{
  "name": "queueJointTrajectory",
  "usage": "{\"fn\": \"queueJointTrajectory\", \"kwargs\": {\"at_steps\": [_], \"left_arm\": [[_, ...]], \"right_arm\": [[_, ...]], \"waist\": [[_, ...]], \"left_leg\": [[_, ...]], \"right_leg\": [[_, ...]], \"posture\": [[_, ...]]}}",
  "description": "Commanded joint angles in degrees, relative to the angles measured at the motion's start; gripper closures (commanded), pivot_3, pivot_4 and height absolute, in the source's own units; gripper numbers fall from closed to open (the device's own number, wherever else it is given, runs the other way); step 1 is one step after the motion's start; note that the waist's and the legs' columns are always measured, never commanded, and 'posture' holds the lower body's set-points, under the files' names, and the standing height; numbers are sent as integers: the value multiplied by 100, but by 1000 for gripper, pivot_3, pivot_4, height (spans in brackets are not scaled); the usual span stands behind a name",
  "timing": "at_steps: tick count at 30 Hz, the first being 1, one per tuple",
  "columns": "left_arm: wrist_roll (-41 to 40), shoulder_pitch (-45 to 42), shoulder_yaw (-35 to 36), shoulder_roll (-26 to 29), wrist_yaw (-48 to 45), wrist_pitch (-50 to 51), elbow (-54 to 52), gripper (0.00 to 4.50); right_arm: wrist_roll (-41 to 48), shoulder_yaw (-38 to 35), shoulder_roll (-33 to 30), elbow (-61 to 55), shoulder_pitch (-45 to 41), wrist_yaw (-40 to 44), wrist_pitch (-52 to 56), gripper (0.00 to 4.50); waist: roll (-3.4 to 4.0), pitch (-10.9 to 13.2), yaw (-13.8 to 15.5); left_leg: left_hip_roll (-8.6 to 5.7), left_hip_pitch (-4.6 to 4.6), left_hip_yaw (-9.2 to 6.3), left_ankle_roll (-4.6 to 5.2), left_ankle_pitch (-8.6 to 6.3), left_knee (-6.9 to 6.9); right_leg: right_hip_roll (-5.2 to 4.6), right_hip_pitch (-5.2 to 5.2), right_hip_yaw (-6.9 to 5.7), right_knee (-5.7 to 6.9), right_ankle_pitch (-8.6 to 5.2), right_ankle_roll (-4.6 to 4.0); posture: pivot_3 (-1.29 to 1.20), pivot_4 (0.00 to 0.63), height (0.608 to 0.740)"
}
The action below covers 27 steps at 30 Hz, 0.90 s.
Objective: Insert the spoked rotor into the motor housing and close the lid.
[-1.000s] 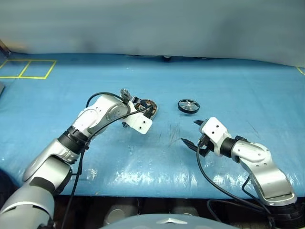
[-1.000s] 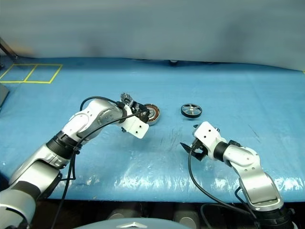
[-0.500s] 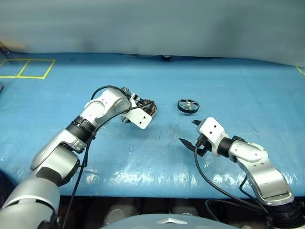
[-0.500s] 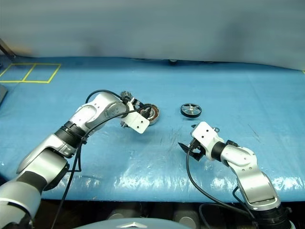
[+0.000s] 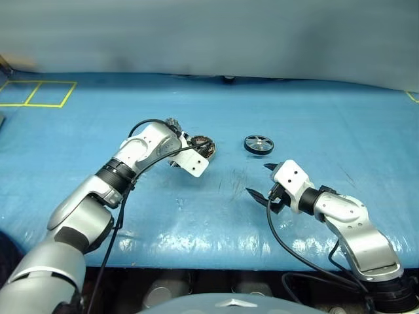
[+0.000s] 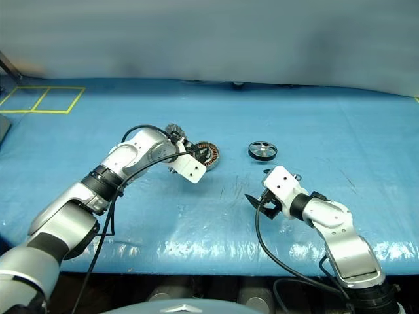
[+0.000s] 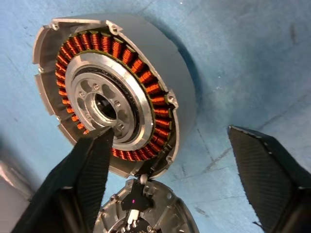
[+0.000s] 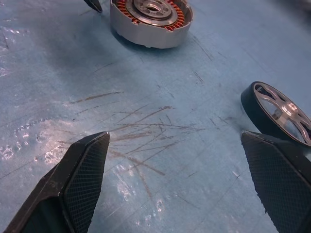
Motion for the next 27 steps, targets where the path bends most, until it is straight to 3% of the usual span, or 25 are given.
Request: {"fn": "queueJointTrajectory", "kwargs": {"at_steps": [1, 4, 7, 8, 20, 27], "left_arm": [[80, 1, -160, -77, 19, -53, 298, 1257], [131, -28, -234, -120, 91, -169, 472, 1780], [153, -44, -256, -157, 176, -237, 582, 2711], [139, -60, -263, -155, 237, -344, 622, 2838], [168, -585, -233, -159, 1850, -2047, 1173, 2839], [193, -1164, -476, -136, 2873, -4157, 1582, 2839]], "right_arm": [[48, -40, 16, -128, -60, -36, -145, 0], [44, -56, 26, -130, -55, -57, -169, 0], [42, -82, 31, -141, -40, -79, -177, 0], [39, -86, 28, -139, -31, -85, -183, 0], [45, -233, -4, -181, 176, -210, -169, 0], [50, -456, -13, -295, 605, -330, -167, 0]], "waist": [[2, -1, 0], [1, -1, 7], [1, -2, 4], [1, -3, 4], [-1, -2, 83], [-6, 1, 67]], "left_leg": [[0, 1, 0, 0, 0, 3], [0, 8, 0, -1, 0, 11], [0, 17, 1, -4, -2, 14], [0, 19, 1, -4, -2, 15], [-2, 22, 1, -8, -1, 14], [-14, -36, 0, 12, 0, 20]], "right_leg": [[0, 0, 0, 1, 0, 0], [1, -1, -2, 2, 2, 3], [1, 4, -1, 1, 3, 6], [1, 5, -1, 1, 3, 6], [-3, 9, -1, 1, 5, 8], [-11, -13, 0, -16, 17, 16]], "posture": [[0, 150, 740], [0, 150, 740], [0, 150, 740], [0, 150, 740], [0, 150, 740], [0, 150, 740]]}}
